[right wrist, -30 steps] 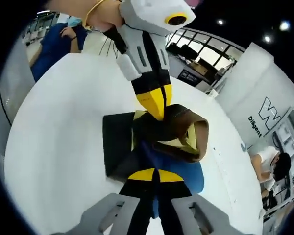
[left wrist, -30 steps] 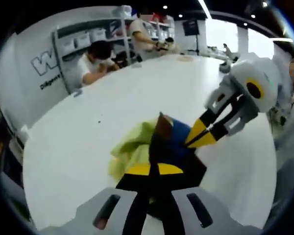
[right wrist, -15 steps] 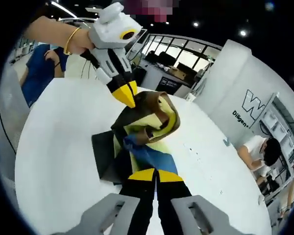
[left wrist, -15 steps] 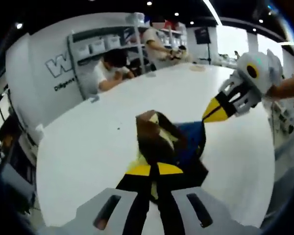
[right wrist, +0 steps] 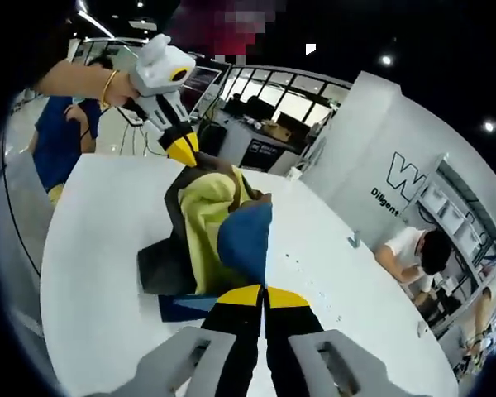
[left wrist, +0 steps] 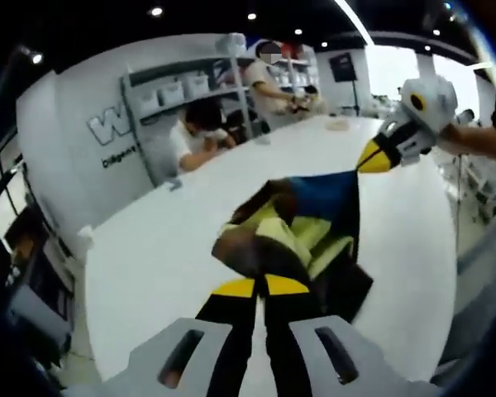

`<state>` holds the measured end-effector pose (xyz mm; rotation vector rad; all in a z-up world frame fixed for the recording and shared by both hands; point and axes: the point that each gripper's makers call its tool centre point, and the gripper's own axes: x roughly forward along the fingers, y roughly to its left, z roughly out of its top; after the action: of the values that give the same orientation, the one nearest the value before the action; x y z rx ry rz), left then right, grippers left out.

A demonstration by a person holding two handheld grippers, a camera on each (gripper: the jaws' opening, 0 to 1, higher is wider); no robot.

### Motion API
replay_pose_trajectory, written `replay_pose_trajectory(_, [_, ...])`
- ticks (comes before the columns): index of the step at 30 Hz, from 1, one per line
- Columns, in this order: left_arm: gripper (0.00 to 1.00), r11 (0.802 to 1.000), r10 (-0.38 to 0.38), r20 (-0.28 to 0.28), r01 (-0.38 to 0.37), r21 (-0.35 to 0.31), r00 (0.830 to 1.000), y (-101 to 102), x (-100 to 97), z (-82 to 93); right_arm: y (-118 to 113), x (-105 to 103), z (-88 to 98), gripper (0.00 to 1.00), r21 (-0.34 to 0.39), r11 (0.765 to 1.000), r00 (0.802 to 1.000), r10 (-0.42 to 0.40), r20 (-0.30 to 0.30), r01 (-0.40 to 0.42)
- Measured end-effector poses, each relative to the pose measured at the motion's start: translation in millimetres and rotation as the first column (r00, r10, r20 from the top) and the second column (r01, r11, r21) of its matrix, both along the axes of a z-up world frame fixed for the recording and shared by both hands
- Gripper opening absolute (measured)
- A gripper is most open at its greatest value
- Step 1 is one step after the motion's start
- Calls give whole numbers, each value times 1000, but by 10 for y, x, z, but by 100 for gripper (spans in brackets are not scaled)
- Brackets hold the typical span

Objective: Fold the garment on the visible template until the final outline fits inside the template.

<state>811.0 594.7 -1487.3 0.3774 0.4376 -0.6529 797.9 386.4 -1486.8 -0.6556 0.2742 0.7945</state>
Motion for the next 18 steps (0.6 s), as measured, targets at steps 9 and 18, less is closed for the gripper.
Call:
replay_pose_trajectory(9, [5, 999, 52, 72, -53, 12, 996, 162, 22, 301, -184, -29, 445, 0, 59, 997, 997, -47, 53, 44])
replay_pose_trajectory(18, [5, 998, 51, 160, -54, 15, 986, 141, -180, 602, -347, -101, 890, 0, 288, 951, 990, -129, 48, 110])
